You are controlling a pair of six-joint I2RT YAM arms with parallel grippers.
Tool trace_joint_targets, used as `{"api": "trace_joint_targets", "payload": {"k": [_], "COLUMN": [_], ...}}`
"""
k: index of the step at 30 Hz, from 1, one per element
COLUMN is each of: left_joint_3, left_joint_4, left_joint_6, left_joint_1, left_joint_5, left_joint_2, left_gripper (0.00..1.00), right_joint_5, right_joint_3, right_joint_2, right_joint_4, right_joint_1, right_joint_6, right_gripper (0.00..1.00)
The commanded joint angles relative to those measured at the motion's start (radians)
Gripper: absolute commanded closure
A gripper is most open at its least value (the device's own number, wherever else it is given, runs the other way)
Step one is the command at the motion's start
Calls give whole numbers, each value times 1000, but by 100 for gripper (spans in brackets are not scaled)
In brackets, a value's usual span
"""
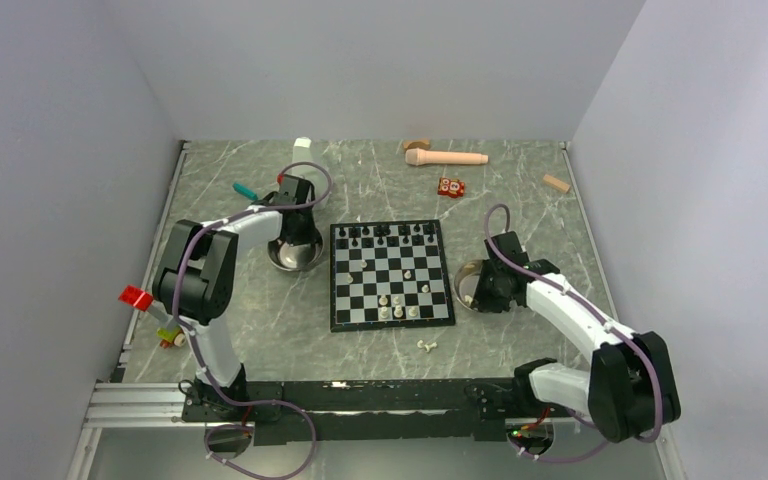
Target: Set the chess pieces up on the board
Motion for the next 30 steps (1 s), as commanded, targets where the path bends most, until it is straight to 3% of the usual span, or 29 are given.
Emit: {"api": "trace_joint_targets", "payload": {"k": [1,6,12,21,30], "left_joint_3": [9,-25,-31,-164,-309], "left_joint_4": [4,-7,-52,-78,-81], "left_joint_6": [-10,-16,-16,-21,-32], "left_joint_1": [-6,-6,-7,-55,-70], "left_joint_5": [-4,-37,-37,7,-8], "left_joint_2": [-46,-174,-294,-495,-622], "left_gripper": [94,86,83,87,85], "right_joint_5": [36,108,112,-12,-2], "right_joint_3": [21,136,318,658,1036], "right_joint_2": [-78,-94,36,445,830], "right_joint_4": [-76,-97,-30,50,4], "right_joint_1": [5,6,2,-52,-54], "right_joint_6": [27,6,-46,-126,-159], "right_gripper": [74,67,64,75,68]}}
